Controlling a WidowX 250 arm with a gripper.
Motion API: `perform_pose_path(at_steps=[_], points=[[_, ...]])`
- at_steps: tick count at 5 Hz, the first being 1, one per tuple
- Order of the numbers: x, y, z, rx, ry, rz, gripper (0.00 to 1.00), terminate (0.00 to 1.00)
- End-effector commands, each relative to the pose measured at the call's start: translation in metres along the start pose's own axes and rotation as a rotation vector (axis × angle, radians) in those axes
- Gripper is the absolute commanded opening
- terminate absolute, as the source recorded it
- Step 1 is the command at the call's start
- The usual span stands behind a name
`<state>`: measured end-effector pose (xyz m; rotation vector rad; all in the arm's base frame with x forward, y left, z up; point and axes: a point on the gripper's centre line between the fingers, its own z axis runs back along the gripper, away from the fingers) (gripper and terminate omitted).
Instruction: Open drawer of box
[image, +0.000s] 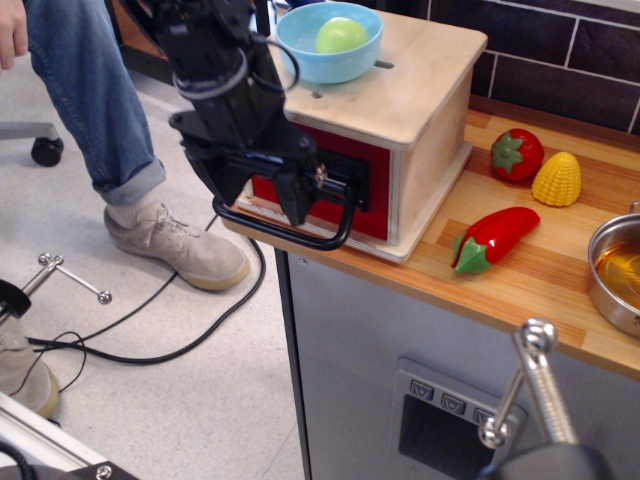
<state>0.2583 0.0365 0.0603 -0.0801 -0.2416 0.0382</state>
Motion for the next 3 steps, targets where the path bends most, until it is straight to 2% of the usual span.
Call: perform_pose_path(at_steps=[1, 2, 3], points=[[-0.004, -0.003, -0.02, 0.055, -0.053, -0.023, 1.0, 0.0], [-0.007, -0.004, -0.025, 0.066, -0.06, -0.033, 1.0, 0.0], [-0.021, -0.006, -0.032, 0.085, 0.026, -0.043, 1.0, 0.0]])
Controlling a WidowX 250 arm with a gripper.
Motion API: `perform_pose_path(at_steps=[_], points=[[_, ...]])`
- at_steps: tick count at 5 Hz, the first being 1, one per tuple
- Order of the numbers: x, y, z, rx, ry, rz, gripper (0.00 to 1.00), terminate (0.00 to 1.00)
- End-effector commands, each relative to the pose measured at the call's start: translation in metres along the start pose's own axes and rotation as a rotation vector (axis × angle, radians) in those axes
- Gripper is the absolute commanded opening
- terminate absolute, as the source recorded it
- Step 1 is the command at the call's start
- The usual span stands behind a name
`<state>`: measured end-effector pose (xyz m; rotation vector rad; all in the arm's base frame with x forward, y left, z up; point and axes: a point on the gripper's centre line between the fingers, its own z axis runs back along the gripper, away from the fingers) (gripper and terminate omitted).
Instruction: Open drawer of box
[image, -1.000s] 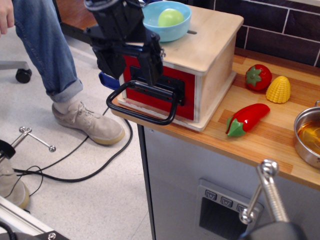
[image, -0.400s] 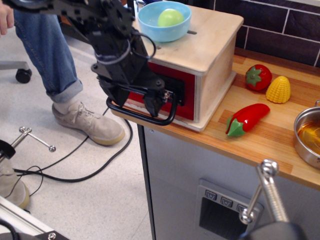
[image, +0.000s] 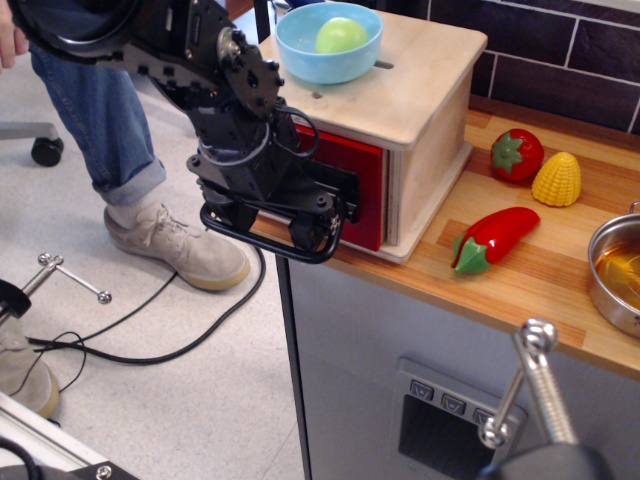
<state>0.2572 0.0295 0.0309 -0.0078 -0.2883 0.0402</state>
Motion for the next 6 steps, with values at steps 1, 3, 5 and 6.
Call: perform_pose_path(at_steps=[1, 3, 5, 6], points=[[-0.043, -0.001, 0.005, -0.01, 0.142, -0.046, 1.0, 0.0], [-0.098, -0.001, 0.013, -0.013, 0.245, -0.077, 1.0, 0.0], [-0.116, -0.003, 0.023, -0.037, 0.308, -0.115, 1.0, 0.0], [-0.128, -0.002, 0.029, -0.039, 0.322, -0.141, 1.0, 0.0]])
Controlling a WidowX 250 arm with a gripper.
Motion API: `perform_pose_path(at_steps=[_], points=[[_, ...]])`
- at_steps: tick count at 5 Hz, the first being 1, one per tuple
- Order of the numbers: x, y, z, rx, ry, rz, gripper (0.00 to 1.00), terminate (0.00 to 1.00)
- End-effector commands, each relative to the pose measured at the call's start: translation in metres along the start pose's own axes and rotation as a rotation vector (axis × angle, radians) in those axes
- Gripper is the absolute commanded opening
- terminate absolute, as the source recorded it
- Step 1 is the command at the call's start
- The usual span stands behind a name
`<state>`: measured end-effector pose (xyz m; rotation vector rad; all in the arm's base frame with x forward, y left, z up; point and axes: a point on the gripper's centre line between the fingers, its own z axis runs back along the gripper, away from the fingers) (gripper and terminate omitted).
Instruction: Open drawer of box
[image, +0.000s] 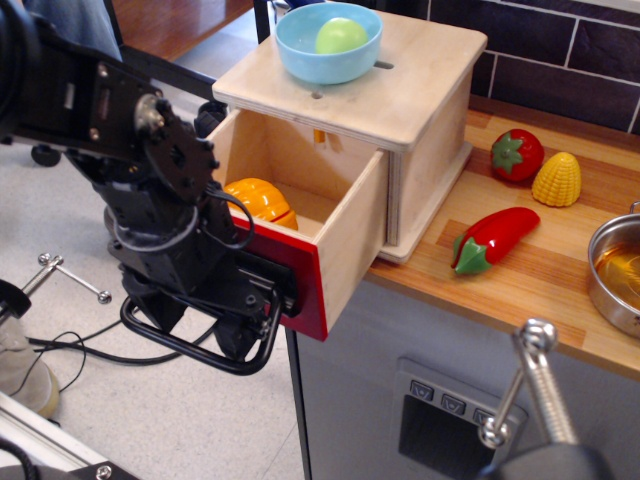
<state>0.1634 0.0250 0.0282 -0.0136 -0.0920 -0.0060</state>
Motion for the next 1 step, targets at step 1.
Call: perform_pose_path(at_steps=[1], points=[[-0.0319, -0.0006, 0.0018, -0.032, 0.089, -0.059, 1.0, 1.0]])
